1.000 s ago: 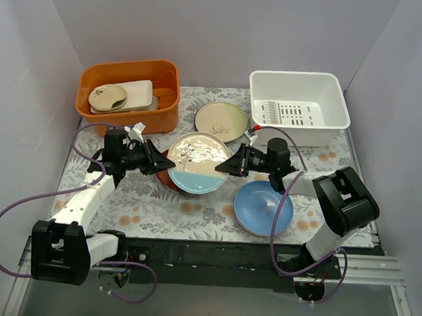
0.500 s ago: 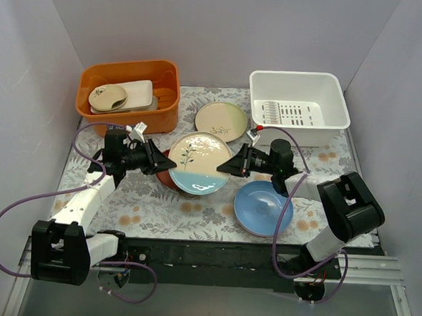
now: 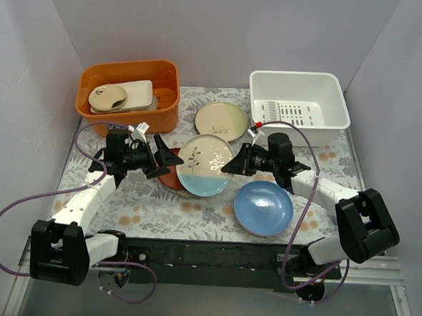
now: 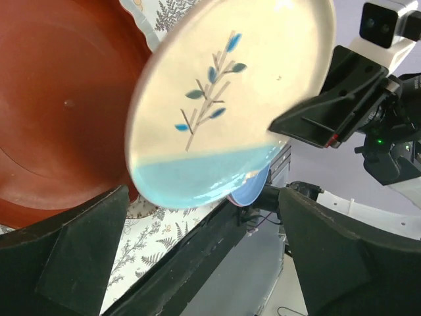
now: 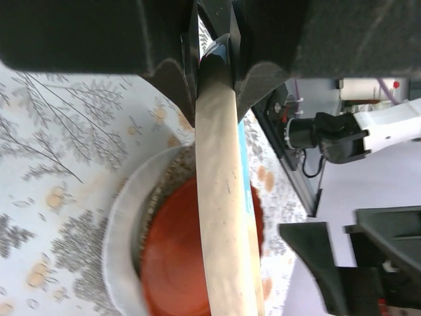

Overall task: Place the plates into the plastic bin on the countertop
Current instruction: Place the plate in the plastic bin.

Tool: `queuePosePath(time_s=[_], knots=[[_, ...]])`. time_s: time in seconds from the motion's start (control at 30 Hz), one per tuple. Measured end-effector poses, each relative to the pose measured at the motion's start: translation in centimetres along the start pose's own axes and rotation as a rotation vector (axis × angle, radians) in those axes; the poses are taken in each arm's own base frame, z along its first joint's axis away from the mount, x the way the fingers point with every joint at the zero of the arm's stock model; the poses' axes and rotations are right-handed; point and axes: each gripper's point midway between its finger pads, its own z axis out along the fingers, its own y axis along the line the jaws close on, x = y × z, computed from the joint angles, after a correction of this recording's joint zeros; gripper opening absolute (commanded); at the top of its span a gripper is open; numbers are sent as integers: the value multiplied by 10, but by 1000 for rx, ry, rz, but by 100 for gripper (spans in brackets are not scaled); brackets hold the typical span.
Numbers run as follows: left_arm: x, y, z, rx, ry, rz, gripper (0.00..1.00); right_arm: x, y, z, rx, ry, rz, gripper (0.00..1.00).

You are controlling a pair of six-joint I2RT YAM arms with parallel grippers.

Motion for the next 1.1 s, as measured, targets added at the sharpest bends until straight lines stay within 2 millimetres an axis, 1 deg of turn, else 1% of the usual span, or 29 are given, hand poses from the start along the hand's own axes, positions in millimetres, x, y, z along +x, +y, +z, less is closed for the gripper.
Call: queuePosePath(time_s=[0.1, 0.2, 0.43, 0.6, 0.83, 0.93, 1.1], knots=[[-3, -2, -1, -3, -6, 7, 98, 4, -12, -1, 56, 10, 11, 1], [-9, -5, -2, -14, -22, 24, 98, 7, -16, -2, 73, 20, 17, 1], [-21, 2, -6, -94, -72, 53, 98, 8, -17, -3, 83, 26, 24, 1], [-31, 7, -11, -161, -107, 85, 98, 3, -15, -5, 95, 19, 7, 1], [-50, 10, -16, -247, -134, 141, 98, -15, -5, -9, 96, 8, -9, 1], [-55, 13, -13, -268, -124, 146, 98, -29, 2, -12, 96, -5, -24, 1], [-56, 25, -4, -300, -82, 128, 98, -56, 15, -19, 89, -39, -58, 1]])
